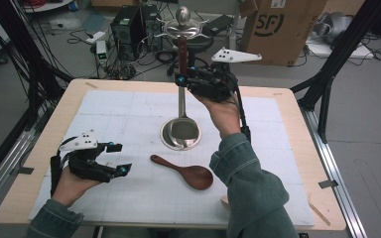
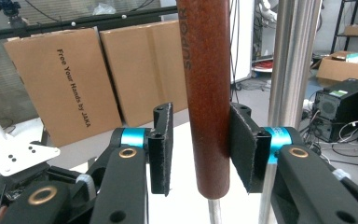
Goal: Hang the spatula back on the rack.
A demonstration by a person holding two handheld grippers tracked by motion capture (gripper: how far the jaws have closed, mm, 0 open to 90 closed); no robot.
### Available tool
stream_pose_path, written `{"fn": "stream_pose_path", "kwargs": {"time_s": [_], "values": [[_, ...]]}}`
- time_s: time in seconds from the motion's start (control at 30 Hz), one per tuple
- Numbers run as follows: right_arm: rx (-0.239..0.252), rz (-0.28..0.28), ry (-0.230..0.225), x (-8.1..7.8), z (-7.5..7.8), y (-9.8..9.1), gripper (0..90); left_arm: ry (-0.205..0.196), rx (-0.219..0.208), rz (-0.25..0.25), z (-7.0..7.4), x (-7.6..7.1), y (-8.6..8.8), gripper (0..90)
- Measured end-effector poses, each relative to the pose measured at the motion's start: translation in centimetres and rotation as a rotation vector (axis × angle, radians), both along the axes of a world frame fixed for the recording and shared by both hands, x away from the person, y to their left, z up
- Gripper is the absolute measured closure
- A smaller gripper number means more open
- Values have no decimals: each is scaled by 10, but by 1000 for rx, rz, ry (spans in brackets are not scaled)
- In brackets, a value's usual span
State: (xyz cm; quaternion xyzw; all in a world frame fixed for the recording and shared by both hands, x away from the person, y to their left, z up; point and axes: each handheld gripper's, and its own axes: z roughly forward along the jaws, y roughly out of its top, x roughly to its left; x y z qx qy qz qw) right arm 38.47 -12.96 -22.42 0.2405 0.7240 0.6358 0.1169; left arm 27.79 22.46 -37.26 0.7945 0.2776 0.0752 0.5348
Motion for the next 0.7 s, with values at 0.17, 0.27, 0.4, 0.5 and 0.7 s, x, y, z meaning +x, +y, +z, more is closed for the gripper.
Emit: {"fn": "stream_pose_path", "kwargs": {"time_s": [0.17, 0.27, 0.4, 0.5, 0.7], "values": [[-4, 6, -8, -1, 1, -1, 614, -2, 7, 3, 0, 0, 1, 185], [-5, 7, -12, -2, 2, -3, 611, -2, 5, 3, 0, 0, 1, 185], [-2, 6, -16, -3, 4, -9, 608, -2, 4, 5, 0, 1, 1, 184], [2, 4, -20, -5, 8, -14, 621, -4, 6, 5, 0, 1, 1, 184], [-1, 1, -55, -10, 19, -27, 781, -7, 8, 6, 0, 1, 1, 183]]}}
